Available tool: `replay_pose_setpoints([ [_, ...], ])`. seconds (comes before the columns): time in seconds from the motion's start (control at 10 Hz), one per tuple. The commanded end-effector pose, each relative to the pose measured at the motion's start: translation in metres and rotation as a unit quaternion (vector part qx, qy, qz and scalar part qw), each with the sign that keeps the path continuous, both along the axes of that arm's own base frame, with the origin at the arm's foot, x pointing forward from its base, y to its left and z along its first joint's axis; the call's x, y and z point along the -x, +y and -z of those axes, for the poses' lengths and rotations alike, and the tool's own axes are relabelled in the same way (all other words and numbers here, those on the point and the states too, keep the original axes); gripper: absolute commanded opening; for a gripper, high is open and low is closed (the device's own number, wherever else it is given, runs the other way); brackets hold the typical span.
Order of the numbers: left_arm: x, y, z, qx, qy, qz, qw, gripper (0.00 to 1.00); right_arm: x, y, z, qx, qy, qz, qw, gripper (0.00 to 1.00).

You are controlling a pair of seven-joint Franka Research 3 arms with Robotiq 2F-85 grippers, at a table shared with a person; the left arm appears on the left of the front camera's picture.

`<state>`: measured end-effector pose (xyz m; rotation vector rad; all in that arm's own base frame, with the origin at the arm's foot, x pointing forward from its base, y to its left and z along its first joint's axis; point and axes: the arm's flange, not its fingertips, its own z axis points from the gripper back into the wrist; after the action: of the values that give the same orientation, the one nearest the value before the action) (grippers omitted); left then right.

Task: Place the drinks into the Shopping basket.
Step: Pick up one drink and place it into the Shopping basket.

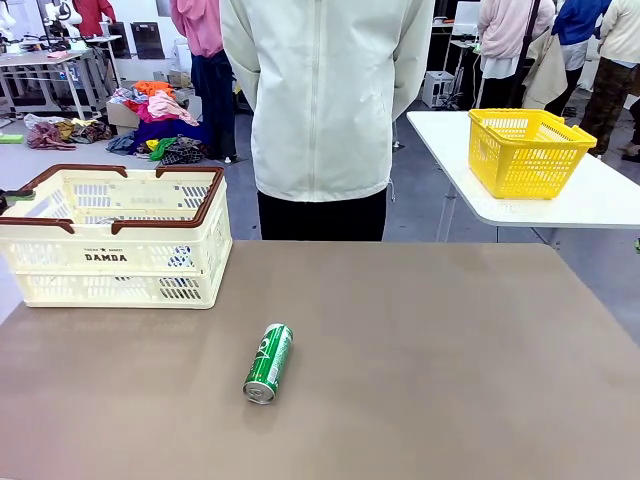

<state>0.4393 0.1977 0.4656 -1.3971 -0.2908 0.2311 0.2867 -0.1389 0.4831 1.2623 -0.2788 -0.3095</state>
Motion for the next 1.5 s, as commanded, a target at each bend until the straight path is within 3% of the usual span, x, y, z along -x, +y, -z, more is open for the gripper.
replay_pose_setpoints([
  [0.0, 0.002, -0.001, -0.001, -0.002, 0.005, -0.004, 1.0, 1.0, -0.001, 0.002, -0.005, -0.014, 0.002, 0.005, 1.0, 1.0],
  [0.8, 0.0, 0.0, 0.0, 0.0, 0.0, 0.0, 1.0, 1.0, -0.001, 0.002, -0.005, -0.014, 0.002, 0.005, 1.0, 1.0],
  [1.1, 0.042, -0.106, -0.076, -0.103, -0.058, 0.076, 0.99, 1.0, -0.001, 0.002, -0.005, -0.014, 0.002, 0.005, 1.0, 1.0],
  [1.3, 0.066, -0.183, -0.1, -0.185, -0.09, 0.101, 0.973, 1.0, -0.001, 0.002, -0.005, -0.014, 0.002, 0.005, 1.0, 1.0],
  [1.4, 0.083, -0.219, -0.104, -0.212, -0.108, 0.144, 0.961, 1.0, -0.001, 0.002, -0.005, -0.014, 0.002, 0.005, 1.0, 1.0],
])
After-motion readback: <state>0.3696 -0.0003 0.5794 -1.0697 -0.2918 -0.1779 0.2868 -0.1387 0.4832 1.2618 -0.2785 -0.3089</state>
